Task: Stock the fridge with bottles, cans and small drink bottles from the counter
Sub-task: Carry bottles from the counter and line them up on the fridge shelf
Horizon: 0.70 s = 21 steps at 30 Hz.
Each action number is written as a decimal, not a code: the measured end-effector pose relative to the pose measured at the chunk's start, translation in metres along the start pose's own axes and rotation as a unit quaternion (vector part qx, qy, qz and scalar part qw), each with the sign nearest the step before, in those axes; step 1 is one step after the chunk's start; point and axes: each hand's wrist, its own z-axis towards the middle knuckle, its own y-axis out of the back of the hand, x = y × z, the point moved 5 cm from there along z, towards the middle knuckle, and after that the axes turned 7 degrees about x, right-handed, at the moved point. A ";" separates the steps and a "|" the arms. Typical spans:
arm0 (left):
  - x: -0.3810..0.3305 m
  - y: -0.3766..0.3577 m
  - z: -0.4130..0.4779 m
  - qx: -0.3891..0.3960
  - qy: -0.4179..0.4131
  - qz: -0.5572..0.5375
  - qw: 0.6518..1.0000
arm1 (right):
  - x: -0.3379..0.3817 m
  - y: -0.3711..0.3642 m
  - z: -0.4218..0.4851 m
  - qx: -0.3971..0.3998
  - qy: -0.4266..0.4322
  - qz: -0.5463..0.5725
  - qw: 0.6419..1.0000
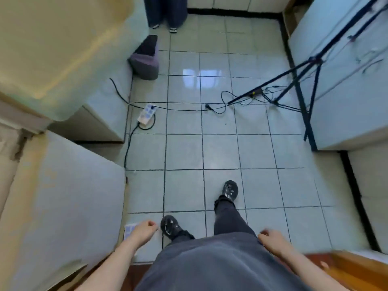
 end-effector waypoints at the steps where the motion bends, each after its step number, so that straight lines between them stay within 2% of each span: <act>1: -0.015 0.002 0.004 -0.009 0.002 0.005 1.000 | -0.015 0.002 0.000 -0.007 0.000 0.030 1.000; 7: -0.145 -0.022 0.037 -0.037 -0.018 0.115 0.993 | -0.109 0.036 0.022 0.005 -0.012 0.169 0.986; 12: -0.278 -0.105 0.068 0.012 -0.013 0.263 0.965 | -0.209 0.095 0.049 -0.006 -0.032 0.243 0.970; 16: -0.409 -0.200 0.079 0.052 -0.078 0.375 0.922 | -0.288 0.149 0.061 -0.059 -0.064 0.297 0.951; 21: -0.552 -0.308 0.065 0.088 -0.193 0.441 0.872 | -0.366 0.182 0.064 -0.094 -0.119 0.432 0.889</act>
